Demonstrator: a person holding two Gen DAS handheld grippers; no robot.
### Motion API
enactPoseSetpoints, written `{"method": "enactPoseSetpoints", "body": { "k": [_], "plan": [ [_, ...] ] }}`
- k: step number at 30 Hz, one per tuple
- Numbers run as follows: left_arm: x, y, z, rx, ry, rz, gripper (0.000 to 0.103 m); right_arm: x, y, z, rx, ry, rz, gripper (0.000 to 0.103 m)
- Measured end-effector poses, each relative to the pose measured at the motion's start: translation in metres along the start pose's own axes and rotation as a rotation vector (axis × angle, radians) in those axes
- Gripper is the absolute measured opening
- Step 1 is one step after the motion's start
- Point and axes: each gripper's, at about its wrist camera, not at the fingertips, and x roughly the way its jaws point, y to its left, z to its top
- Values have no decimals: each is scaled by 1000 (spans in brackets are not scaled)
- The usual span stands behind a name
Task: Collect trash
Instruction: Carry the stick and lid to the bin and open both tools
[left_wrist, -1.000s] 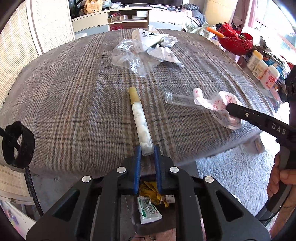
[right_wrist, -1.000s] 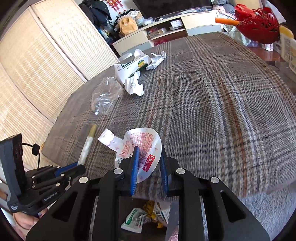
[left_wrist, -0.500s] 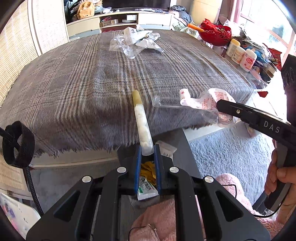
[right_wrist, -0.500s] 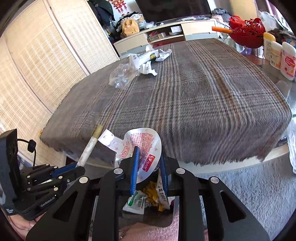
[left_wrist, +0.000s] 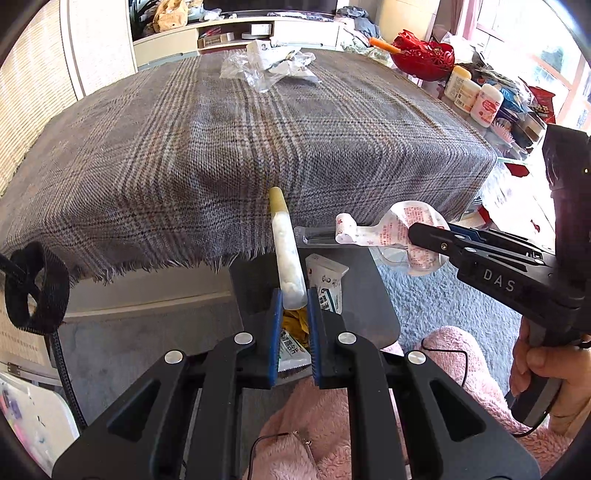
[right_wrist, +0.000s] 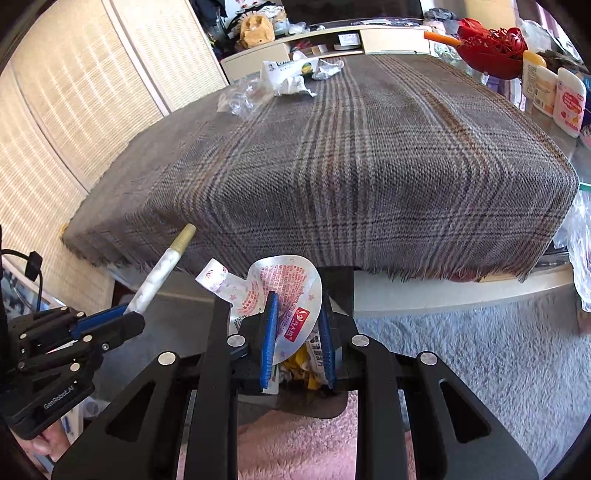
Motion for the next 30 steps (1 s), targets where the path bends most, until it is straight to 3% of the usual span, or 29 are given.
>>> {"method": "enactPoseSetpoints", "body": {
  "k": [16, 30],
  "plan": [
    [68, 10, -25, -36, 174, -27, 12, 53, -6, -22, 32, 137, -40, 23],
    [104, 20, -27, -78, 245, -10, 13, 82, -14, -27, 91, 214, -35, 25]
  ]
}}
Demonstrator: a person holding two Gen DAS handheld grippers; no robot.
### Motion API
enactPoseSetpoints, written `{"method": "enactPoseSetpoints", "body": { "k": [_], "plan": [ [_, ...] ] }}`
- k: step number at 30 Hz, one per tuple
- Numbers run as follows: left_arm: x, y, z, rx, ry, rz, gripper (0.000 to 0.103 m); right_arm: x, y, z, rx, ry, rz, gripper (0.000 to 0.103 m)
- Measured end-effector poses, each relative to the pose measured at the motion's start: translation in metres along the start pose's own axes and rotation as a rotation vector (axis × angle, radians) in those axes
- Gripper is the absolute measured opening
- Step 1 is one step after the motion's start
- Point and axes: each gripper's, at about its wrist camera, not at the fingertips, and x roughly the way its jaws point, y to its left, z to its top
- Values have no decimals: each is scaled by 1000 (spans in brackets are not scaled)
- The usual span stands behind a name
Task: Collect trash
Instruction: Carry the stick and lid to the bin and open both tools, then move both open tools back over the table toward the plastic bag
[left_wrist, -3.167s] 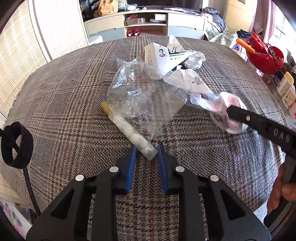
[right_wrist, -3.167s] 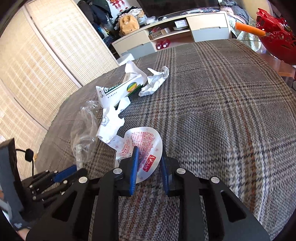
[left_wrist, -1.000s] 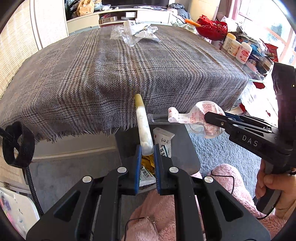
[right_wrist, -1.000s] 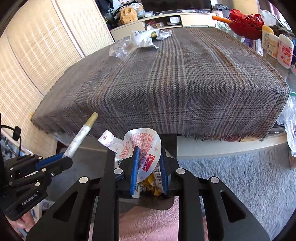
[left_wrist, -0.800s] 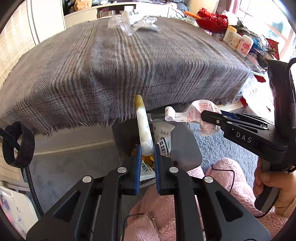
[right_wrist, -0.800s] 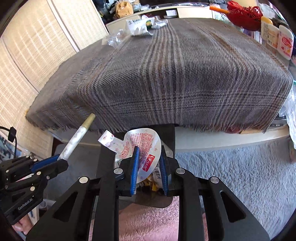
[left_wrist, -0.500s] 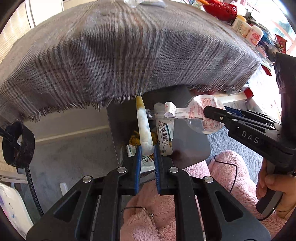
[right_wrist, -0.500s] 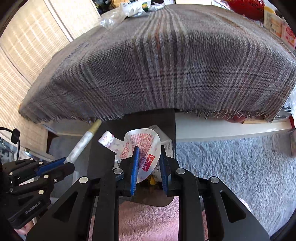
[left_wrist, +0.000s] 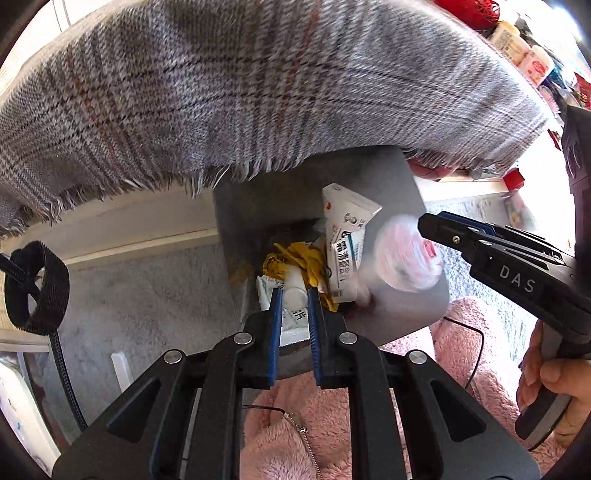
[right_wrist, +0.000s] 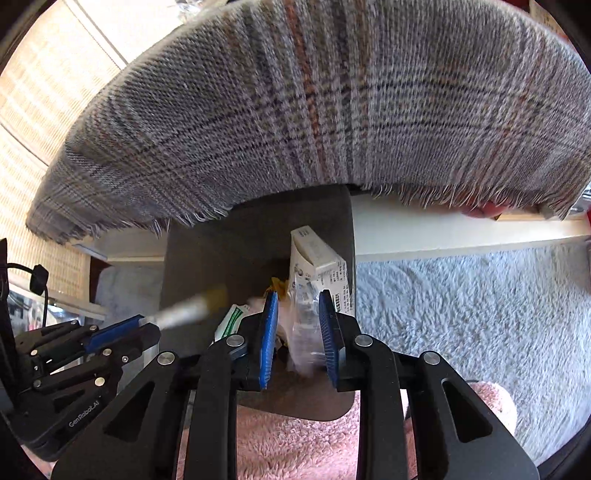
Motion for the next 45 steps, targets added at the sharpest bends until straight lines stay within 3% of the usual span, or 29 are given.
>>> {"method": "enactPoseSetpoints", "body": {
  "k": [2, 4, 5, 7, 9, 15, 18, 31, 37, 45],
  "plan": [
    [2, 2, 0, -10, 3, 1, 17, 2, -1, 0, 9, 3, -1, 25],
    [3, 3, 0, -15, 0, 1, 32, 1, -1, 1, 15, -3, -7, 42],
    [1, 4, 0, -17, -5, 5, 39, 0, -1, 2, 16, -9, -11, 55],
    [-3, 6, 1, -16, -12, 14, 49, -3, -2, 3, 19, -16, -15, 59],
    [-6, 6, 3, -13, -20, 21, 64, -6, -3, 4, 18, -25, -27, 75],
    [-19, 1, 9, 6, -51, 39, 91, -17, -4, 10, 7, -49, -44, 97],
    [-25, -1, 12, 15, -62, 45, 95, -20, -5, 13, 4, -51, -43, 98],
    [-62, -7, 33, 31, -131, 58, 95, -65, -10, 38, 42, -153, 27, 99],
    [-93, -1, 55, 4, -212, 36, 95, -94, -14, 69, 45, -230, 40, 99],
    [-112, 20, 107, -35, -302, 67, 95, -105, -15, 136, 28, -299, 45, 99]
  ]
}}
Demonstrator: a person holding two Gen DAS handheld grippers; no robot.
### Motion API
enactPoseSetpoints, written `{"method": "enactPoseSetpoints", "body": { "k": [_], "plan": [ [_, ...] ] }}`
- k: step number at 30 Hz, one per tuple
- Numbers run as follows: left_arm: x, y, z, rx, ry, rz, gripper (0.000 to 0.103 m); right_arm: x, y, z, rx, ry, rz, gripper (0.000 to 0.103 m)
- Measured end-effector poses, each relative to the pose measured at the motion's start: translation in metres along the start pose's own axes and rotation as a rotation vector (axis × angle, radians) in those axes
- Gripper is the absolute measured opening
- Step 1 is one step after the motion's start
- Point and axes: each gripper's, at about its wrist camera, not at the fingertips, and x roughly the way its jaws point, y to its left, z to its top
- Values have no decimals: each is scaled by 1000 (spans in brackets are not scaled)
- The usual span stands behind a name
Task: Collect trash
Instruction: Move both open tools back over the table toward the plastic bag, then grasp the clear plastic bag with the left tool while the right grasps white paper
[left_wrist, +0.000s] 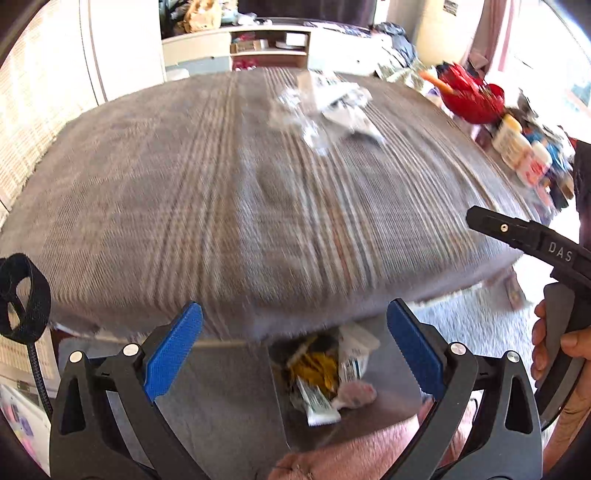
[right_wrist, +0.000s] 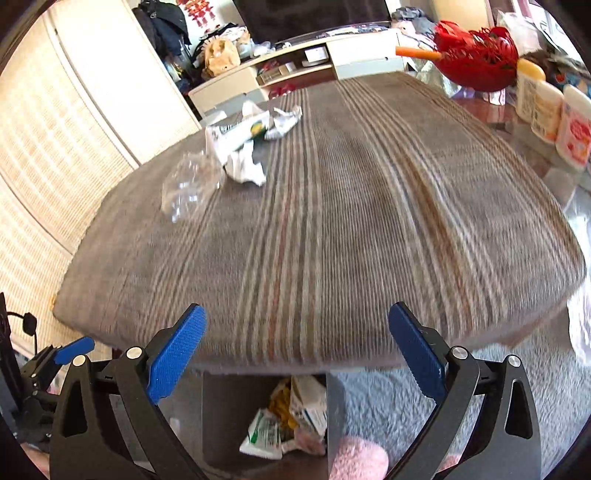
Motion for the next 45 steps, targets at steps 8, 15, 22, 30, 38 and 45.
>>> {"method": "enactPoseSetpoints", "body": {
  "k": [8, 15, 22, 30, 38, 45],
  "plan": [
    [15, 11, 59, 0, -66, 14, 95, 33, 11, 65, -36, -21, 14, 99],
    [47, 21, 112, -23, -77, 16, 94, 63, 18, 107, -49, -32, 32, 94],
    [74, 19, 143, -41, -81, -5, 77, 107, 17, 128, 1, 47, 124, 51],
    [108, 15, 157, -28, -36, -15, 51, 133, 28, 127, -29, 93, 129, 39],
    [118, 11, 149, -5, -15, -21, 34, 132, 50, 115, -114, 107, 96, 21],
    [106, 13, 135, 6, -25, -19, 17, 129, 64, 107, -166, 110, 61, 14]
  ]
}}
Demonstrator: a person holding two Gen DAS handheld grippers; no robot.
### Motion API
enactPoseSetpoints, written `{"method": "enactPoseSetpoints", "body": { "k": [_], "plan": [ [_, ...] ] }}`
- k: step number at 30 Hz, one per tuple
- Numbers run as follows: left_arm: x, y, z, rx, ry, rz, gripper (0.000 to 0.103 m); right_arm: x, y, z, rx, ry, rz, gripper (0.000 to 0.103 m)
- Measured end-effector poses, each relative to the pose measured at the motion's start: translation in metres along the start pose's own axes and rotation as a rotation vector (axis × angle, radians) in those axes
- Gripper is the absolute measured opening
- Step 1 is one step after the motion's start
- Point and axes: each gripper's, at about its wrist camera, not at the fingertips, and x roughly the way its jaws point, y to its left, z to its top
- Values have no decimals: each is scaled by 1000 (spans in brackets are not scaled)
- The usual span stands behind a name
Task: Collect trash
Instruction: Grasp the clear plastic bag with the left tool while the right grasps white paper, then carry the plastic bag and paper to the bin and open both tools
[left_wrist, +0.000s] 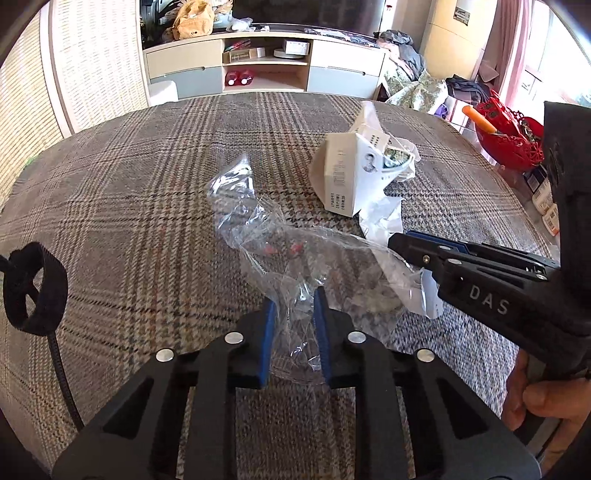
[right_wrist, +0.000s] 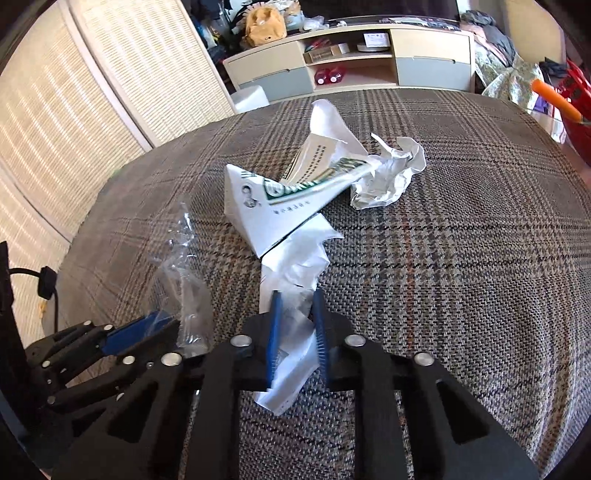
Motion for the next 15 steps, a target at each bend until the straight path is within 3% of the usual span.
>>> {"method": "enactPoseSetpoints", "body": {
  "k": [8, 15],
  "plan": [
    [-48, 6, -26, 0, -40, 6, 13, -42, 9, -19, -28, -37, 6, 8],
    [-95, -12, -62, 16, -65, -15, 13, -102, 21, -62, -46, -99, -7, 8]
  ]
}}
